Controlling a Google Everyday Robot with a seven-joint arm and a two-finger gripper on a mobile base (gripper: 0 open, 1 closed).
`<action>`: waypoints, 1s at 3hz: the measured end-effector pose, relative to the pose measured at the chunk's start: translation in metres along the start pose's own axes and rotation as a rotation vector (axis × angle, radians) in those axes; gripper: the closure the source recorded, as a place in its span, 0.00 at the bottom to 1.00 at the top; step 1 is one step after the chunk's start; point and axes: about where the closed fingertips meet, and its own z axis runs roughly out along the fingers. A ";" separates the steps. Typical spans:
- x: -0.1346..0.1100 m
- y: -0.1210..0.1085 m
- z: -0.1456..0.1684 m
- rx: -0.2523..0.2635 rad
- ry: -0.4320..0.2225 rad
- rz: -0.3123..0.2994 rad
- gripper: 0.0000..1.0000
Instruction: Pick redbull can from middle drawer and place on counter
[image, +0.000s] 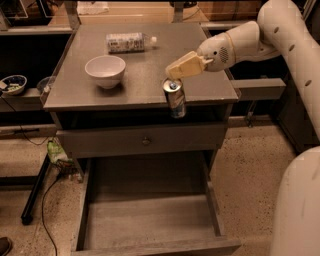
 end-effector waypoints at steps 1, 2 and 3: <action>-0.001 -0.006 -0.003 0.008 -0.003 0.003 1.00; -0.017 -0.021 -0.011 0.003 0.012 0.026 1.00; -0.059 -0.035 -0.025 0.052 -0.026 -0.012 1.00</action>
Offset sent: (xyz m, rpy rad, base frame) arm 0.0570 -0.0330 0.0557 -0.0311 -0.0110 -0.0271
